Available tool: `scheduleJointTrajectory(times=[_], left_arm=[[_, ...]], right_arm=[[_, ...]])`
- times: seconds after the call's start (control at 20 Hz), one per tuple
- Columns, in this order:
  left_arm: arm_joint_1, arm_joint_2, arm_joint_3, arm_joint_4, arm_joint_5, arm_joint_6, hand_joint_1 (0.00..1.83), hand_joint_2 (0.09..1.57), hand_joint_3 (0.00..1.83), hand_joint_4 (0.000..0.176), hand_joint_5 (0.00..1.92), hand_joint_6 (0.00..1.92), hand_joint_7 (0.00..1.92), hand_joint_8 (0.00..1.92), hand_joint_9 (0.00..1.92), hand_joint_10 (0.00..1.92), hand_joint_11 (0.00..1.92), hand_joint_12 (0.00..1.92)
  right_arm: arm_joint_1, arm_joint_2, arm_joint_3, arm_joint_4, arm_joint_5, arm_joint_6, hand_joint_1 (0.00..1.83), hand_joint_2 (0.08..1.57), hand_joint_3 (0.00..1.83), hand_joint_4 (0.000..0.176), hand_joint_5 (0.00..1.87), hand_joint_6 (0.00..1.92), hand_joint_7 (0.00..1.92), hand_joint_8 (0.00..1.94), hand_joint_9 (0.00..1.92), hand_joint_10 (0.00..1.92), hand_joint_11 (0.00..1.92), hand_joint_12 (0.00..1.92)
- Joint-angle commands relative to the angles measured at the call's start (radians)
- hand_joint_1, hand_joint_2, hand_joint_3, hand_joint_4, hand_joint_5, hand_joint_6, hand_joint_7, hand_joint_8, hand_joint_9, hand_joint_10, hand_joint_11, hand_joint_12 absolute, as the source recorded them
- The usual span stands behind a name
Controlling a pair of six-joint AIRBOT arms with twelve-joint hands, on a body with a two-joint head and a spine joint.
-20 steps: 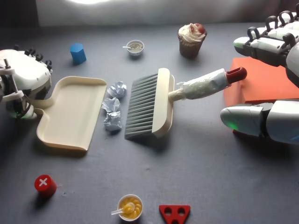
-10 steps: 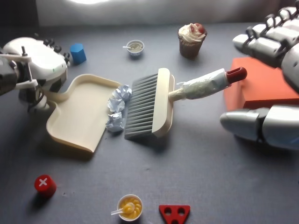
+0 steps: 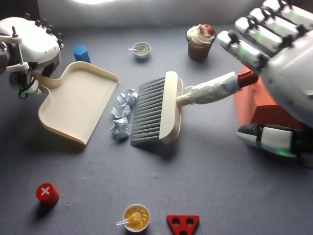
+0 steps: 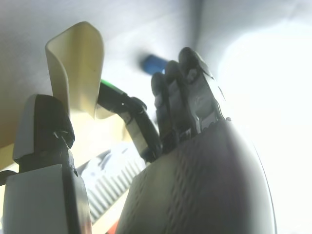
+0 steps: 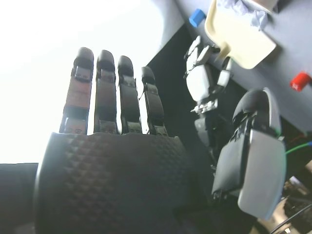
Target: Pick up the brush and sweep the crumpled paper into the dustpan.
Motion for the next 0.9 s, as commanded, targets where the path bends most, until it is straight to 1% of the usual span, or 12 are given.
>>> scheduleJointTrajectory(times=[0.0,0.1,0.25,0.3,0.35,0.5,0.6,0.65,0.7,0.75,0.8,0.85], left_arm=[[-0.011,0.002,0.007,0.02,-0.057,0.007,1.08,1.12,0.0,0.0,0.97,0.99,0.34,0.0,0.3,0.01,0.24,0.06],[-0.011,-0.011,0.029,0.017,-0.064,0.007,1.09,1.12,0.0,0.0,0.97,0.99,0.34,0.0,0.29,0.0,0.25,0.06],[-0.011,-0.032,0.061,0.01,-0.058,0.007,1.09,1.12,0.0,0.0,0.97,0.99,0.32,0.0,0.28,0.0,0.25,0.05],[-0.011,-0.038,0.068,0.01,-0.055,0.007,1.08,1.12,0.0,0.004,0.97,1.0,0.33,0.0,0.28,0.0,0.26,0.05],[-0.011,-0.04,0.07,0.01,-0.057,0.007,1.09,1.12,0.0,0.0,0.97,0.99,0.33,0.0,0.28,0.0,0.25,0.05],[-0.006,-0.042,0.06,0.01,-0.07,0.007,1.09,1.12,0.0,0.0,0.98,0.98,0.34,0.0,0.28,0.0,0.25,0.04],[-0.003,-0.041,0.05,0.018,-0.083,0.007,1.1,1.11,0.0,0.0,1.0,0.94,0.34,0.0,0.28,0.0,0.25,0.03],[-0.002,-0.041,0.047,0.019,-0.087,0.007,1.09,1.12,0.0,0.0,0.98,0.98,0.32,0.0,0.26,0.0,0.24,0.02],[-0.001,-0.04,0.045,0.015,-0.095,0.007,1.08,1.12,0.0,0.001,0.98,0.97,0.33,0.01,0.28,0.01,0.24,0.02],[-0.001,-0.039,0.045,0.014,-0.101,0.006,1.08,1.11,0.0,0.017,1.0,0.94,0.34,0.0,0.29,0.01,0.25,0.02],[-0.001,-0.039,0.044,0.013,-0.106,0.006,1.08,1.11,0.0,0.021,1.01,0.93,0.34,0.0,0.28,0.0,0.23,0.02],[-0.001,-0.039,0.044,0.013,-0.113,0.0,1.07,1.11,0.0,0.036,1.0,0.95,0.33,0.0,0.27,0.0,0.23,0.02]], right_arm=[[0.005,-0.011,0.009,-0.093,-0.129,-0.032,0.77,0.9,0.0,0.0,0.16,0.01,0.17,0.01,0.18,0.01,0.18,0.01],[-0.001,-0.073,0.04,-0.088,-0.169,-0.074,0.85,0.9,0.0,0.0,0.14,0.0,0.16,0.0,0.17,0.0,0.18,0.01],[-0.006,-0.126,0.066,-0.078,-0.203,-0.093,0.94,0.97,0.02,0.0,0.11,0.0,0.11,0.0,0.14,0.0,0.15,0.0],[-0.006,-0.142,0.071,-0.073,-0.216,-0.099,0.98,0.98,0.02,0.0,0.13,0.01,0.13,0.01,0.15,0.01,0.16,0.01],[-0.006,-0.156,0.075,-0.06,-0.222,-0.109,1.01,0.99,0.02,0.0,0.14,0.01,0.11,0.0,0.14,0.0,0.16,0.01],[-0.006,-0.212,0.09,-0.003,-0.248,-0.159,1.02,1.01,0.01,0.0,0.13,0.0,0.09,0.0,0.12,0.0,0.16,0.0],[-0.01,-0.257,0.115,0.023,-0.265,-0.161,1.04,1.01,0.01,0.0,0.15,0.01,0.11,0.01,0.13,0.0,0.15,0.0],[-0.012,-0.274,0.125,0.031,-0.272,-0.161,1.04,1.01,0.01,0.0,0.17,0.01,0.13,0.01,0.14,0.01,0.16,0.01],[-0.014,-0.302,0.139,0.051,-0.285,-0.161,1.07,0.97,0.0,0.0,0.16,0.01,0.13,0.01,0.15,0.01,0.17,0.01],[-0.015,-0.321,0.146,0.071,-0.297,-0.161,1.07,0.97,0.0,0.0,0.14,0.0,0.11,0.0,0.13,0.0,0.16,0.0],[-0.017,-0.336,0.155,0.076,-0.313,-0.153,1.07,0.96,0.0,0.0,0.14,0.0,0.11,0.0,0.13,0.0,0.15,0.0],[-0.021,-0.355,0.169,0.072,-0.325,-0.152,1.07,0.95,0.0,0.0,0.15,0.01,0.11,0.0,0.13,0.0,0.16,0.0]])
